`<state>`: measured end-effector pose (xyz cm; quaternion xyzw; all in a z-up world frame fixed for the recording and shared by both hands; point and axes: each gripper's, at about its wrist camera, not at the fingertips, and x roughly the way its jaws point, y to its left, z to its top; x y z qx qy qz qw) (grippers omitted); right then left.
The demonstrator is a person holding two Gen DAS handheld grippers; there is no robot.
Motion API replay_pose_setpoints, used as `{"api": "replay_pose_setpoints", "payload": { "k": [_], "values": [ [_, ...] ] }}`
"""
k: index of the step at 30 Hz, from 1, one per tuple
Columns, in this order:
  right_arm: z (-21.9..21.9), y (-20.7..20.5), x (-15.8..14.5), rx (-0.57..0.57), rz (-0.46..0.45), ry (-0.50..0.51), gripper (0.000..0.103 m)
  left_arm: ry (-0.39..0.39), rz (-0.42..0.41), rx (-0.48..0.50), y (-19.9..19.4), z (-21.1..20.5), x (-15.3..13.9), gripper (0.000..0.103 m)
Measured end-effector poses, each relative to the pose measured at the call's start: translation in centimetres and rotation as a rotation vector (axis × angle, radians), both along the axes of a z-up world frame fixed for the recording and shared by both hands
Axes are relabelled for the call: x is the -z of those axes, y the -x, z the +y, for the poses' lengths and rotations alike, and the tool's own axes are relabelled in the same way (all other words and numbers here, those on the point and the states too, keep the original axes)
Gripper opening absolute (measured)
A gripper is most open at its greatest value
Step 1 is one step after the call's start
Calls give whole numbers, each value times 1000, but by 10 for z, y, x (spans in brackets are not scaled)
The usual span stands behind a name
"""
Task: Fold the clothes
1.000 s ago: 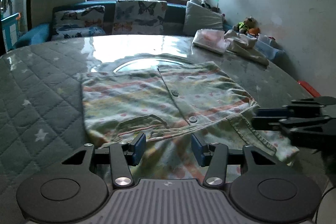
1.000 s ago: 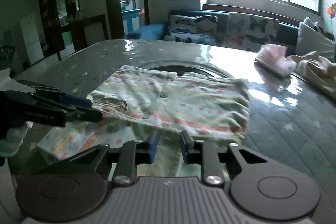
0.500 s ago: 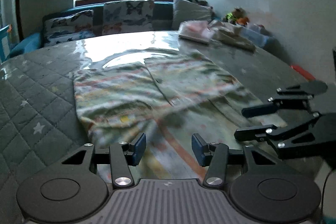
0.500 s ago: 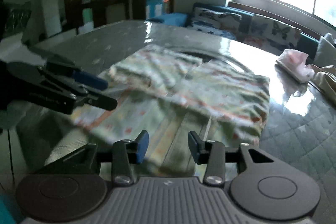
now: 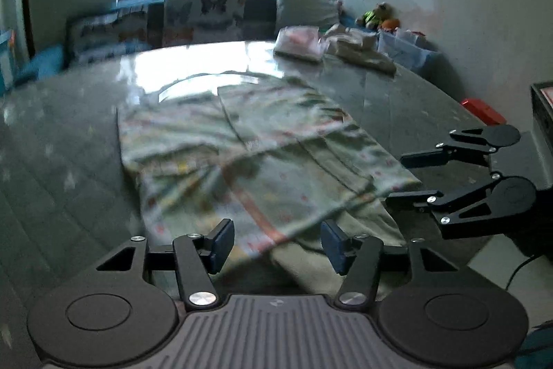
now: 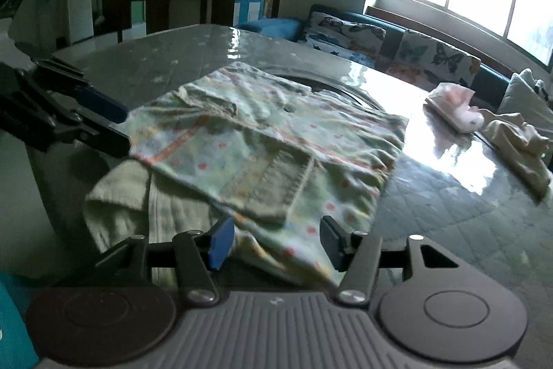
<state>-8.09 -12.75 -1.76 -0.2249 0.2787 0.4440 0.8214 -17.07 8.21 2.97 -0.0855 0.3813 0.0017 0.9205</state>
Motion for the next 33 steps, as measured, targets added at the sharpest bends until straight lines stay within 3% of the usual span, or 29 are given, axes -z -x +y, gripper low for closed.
{"api": "replay_pose_setpoints", "payload": {
  "k": [5,12,18,22,30,33],
  "values": [
    [-19,8,2,2,-18,39,65,86,89,-19,3,-5,5,59],
    [-29,27,6,-60,-62,74,75,150,137,-23,3,-10,15,56],
    [-25,41,17,-134,-110,85,80,210,161,-11,-1,-7,20,20],
    [-19,44,20,-169,-132,74,82,226,115,1,-4,0,7,14],
    [9,33,16,-208,-128,-9,81,261,22,-2,-29,22,-19,14],
    [22,24,8,-228,-55,-66,62,258,12,1,-36,28,-20,15]
  ]
}}
